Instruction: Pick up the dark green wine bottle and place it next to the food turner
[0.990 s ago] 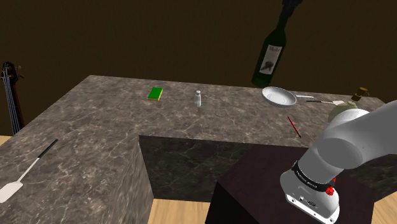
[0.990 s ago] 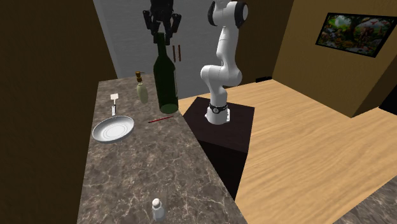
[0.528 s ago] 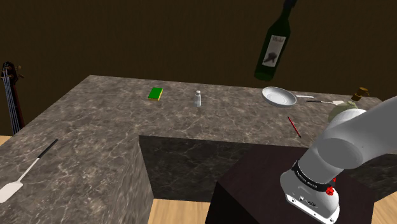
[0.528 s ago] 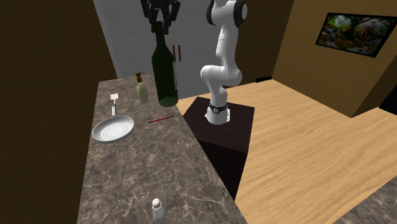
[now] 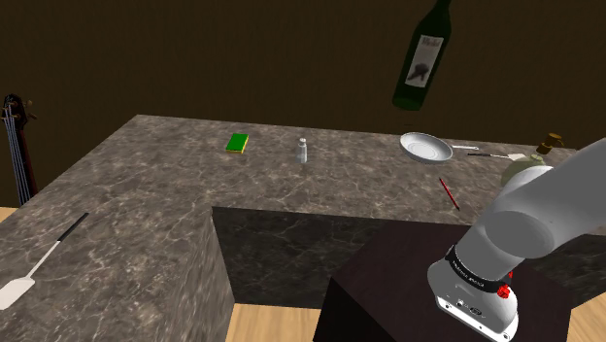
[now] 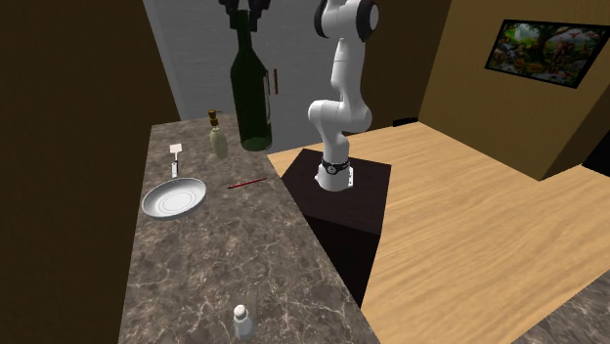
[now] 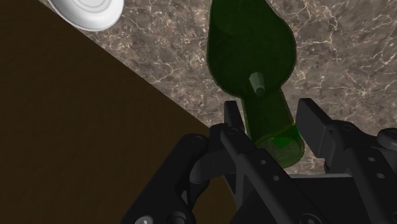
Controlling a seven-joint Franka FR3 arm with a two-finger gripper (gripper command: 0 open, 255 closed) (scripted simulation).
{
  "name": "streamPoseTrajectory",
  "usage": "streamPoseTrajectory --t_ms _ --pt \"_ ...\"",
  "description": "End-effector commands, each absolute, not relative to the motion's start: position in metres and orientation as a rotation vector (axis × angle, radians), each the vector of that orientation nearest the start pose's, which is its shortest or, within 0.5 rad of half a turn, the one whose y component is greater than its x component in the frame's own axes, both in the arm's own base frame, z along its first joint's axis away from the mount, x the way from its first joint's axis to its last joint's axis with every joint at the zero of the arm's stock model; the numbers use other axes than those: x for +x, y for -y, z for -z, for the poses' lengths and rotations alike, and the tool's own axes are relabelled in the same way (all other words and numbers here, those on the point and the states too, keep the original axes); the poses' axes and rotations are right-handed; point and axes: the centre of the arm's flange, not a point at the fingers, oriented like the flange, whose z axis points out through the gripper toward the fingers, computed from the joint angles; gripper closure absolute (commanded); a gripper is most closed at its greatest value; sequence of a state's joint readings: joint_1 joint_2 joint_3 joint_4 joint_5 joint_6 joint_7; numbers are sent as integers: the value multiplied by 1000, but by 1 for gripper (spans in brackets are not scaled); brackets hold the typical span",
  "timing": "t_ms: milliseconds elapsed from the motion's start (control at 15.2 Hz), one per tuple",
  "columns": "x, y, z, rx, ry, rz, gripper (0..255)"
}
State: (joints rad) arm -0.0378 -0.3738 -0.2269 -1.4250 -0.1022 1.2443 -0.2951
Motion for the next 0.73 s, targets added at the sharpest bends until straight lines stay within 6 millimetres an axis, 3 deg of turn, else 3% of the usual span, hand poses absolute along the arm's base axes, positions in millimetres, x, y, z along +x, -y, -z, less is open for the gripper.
streamPoseTrajectory --t_ms 0,264,660 --pt "340 142 -837 -3190 -6 276 255" --pt "340 142 -857 -3190 -6 276 255" --pt "308 204 -819 -3190 -6 276 255"
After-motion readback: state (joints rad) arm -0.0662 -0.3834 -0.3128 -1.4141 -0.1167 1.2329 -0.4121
